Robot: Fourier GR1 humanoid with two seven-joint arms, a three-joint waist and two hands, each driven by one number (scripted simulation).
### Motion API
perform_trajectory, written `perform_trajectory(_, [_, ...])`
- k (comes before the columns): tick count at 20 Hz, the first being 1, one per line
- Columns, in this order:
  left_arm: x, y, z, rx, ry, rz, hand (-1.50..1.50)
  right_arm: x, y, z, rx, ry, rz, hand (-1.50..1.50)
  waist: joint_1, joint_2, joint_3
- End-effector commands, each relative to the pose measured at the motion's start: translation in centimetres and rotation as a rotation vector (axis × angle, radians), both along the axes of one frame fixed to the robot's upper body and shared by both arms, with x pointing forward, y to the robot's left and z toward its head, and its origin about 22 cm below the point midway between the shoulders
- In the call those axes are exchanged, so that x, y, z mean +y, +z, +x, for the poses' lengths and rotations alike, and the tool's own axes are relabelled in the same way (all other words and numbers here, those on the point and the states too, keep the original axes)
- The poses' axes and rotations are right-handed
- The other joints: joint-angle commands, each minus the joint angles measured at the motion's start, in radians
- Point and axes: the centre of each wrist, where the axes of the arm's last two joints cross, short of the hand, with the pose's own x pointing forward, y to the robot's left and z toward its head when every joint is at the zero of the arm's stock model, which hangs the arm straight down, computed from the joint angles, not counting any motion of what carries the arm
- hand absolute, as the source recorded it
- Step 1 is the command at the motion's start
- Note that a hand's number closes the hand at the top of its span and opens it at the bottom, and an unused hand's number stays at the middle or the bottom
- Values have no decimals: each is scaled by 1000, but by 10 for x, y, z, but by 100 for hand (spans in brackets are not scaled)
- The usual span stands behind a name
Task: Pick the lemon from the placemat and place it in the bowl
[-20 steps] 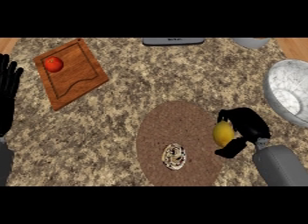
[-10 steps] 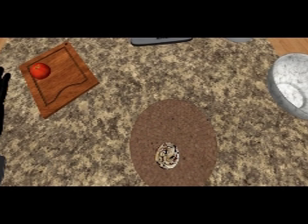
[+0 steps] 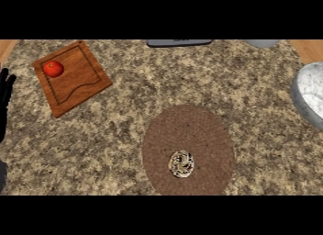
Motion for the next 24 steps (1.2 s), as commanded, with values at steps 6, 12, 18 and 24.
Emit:
perform_trajectory(6, [-22,1,9,-3,-65,-3,0,-30,66,-43,-306,164,130,150,57,3,-3])
perform_trajectory(12, [-19,11,18,-6,-51,1,0,-32,97,-44,-370,264,326,150,60,1,-6])
perform_trajectory(18, [-25,1,21,6,-104,-11,0,-22,105,-16,-314,261,397,150,91,5,-11])
perform_trajectory(24, [-33,-4,29,-11,-108,26,0,-4,117,23,-226,286,392,150,100,10,-12])
